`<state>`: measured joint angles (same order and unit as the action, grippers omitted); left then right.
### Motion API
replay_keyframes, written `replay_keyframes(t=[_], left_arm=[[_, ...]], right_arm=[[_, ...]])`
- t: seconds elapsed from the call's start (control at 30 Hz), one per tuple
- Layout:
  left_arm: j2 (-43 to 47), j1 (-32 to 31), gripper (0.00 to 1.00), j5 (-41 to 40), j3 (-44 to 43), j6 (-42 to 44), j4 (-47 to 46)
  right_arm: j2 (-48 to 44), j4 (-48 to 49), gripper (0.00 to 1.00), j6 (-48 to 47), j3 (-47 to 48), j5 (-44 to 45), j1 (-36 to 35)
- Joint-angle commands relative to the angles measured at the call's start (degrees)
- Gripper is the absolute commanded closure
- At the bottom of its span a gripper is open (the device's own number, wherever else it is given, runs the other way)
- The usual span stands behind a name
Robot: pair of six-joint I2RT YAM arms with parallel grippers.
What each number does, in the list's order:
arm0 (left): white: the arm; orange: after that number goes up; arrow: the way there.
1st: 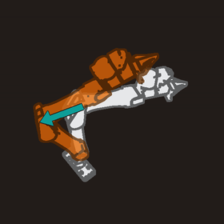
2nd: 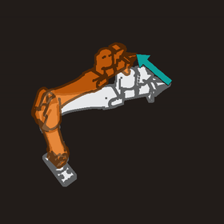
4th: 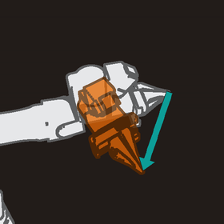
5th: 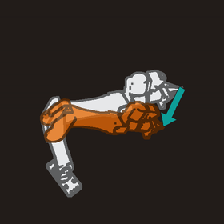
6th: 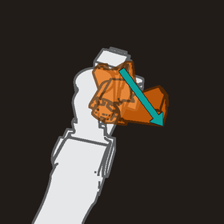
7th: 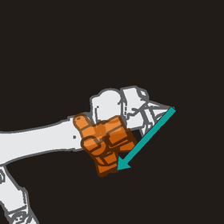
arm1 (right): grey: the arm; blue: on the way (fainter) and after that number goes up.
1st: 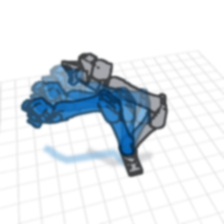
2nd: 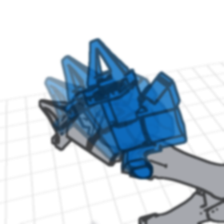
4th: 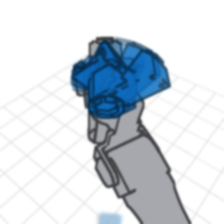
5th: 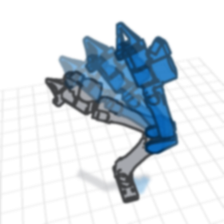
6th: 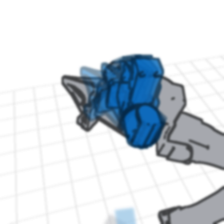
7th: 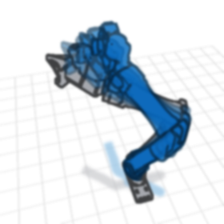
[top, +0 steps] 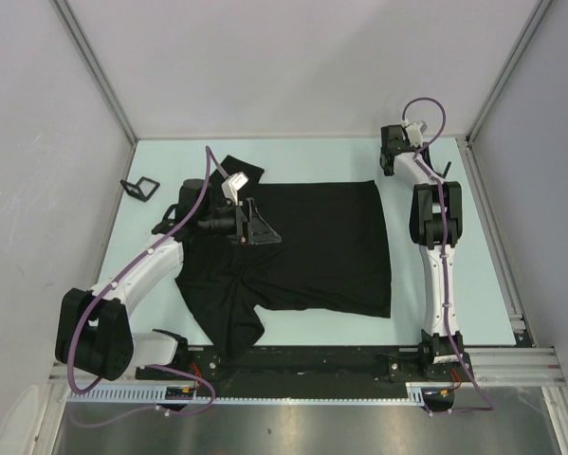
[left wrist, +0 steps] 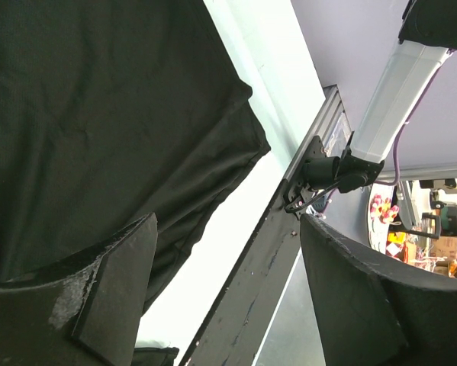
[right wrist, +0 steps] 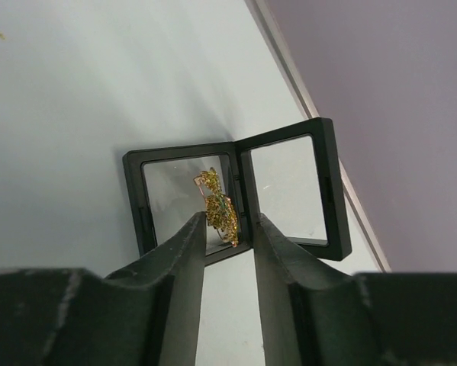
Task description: Remove the brooch from the garment
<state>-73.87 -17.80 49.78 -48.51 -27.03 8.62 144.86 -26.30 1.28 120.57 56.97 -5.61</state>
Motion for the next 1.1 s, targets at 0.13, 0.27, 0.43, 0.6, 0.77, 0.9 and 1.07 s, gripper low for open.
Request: replay_keyframes(t=[0.13, 0.27, 0.43, 0.6, 0.77, 0.9, 1.07], left_arm=[[0.83, 0.31, 0.20, 0.59, -0.09, 0.04, -1.16], [2.23, 0.31, 0.19, -2.22, -0.35, 2.32, 0.60], [2.94, 0.84, 0.19, -6.71, -1.58, 5.31, 4.29], [5.65, 1.19, 0.20, -13.21, -2.11, 6.99, 8.16], [12.15, 1.28, 0.22, -20.49, 0.78, 0.76, 9.57], [15.94, 2.50, 0.22, -29.90, 4.99, -5.04, 9.05], [11.23, 6.54, 0.38, -33.34, 8.60, -11.81, 3.78]], right_arm=[[-4.13, -1.03, 0.50, 0.92, 2.38, -4.32, -2.30], [-8.08, -4.09, 0.43, 1.09, 3.26, -4.59, -5.02], [-16.96, -8.49, 0.37, 6.71, -1.89, -11.41, -10.29], [-30.83, -1.40, 0.36, 14.26, -16.23, -24.78, -16.80], [-33.50, 5.99, 0.37, 19.45, -21.70, -35.33, -25.39], [-31.31, 10.30, 0.38, 20.77, -20.73, -46.40, -31.48], [-30.16, 23.74, 0.43, 24.91, -27.58, -58.97, -35.78]])
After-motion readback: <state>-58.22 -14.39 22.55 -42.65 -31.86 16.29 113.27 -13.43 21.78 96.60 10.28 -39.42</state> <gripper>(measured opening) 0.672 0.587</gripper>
